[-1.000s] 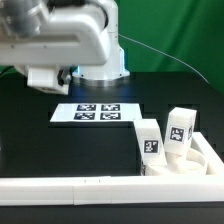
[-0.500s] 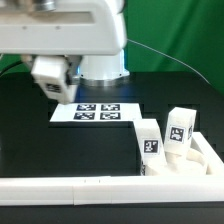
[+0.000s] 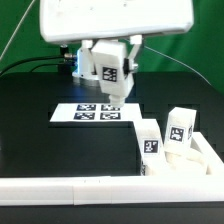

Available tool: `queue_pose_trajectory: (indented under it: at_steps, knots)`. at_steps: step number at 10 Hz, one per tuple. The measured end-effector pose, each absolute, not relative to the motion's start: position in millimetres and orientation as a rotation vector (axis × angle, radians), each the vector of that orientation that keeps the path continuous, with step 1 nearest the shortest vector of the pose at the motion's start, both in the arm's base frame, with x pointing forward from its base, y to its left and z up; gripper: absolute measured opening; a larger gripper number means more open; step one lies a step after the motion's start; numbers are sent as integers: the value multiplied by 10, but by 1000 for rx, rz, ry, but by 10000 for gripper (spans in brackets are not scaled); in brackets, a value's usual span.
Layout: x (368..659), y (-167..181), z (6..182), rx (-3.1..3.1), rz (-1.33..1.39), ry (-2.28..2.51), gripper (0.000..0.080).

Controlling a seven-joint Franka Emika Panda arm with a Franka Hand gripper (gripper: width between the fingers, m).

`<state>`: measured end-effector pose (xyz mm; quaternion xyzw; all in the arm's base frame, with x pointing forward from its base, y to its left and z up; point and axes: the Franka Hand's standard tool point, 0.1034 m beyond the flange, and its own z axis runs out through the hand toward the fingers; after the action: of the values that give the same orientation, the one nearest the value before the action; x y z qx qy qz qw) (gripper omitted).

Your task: Assemble stool

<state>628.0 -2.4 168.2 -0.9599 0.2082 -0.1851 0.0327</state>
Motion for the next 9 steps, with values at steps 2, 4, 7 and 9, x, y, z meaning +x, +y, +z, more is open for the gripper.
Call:
queue_pose_trajectory:
  at_steps: [2,4,7,9]
  knots:
    - [6280,98,1662,-2918,-791,599,315]
    - [6241,255,1635,-2878,-835,592,315]
    - [6321,814,1568,-2774,-892,624,315]
    - [6348,844,1577,-2773,-890,620,315]
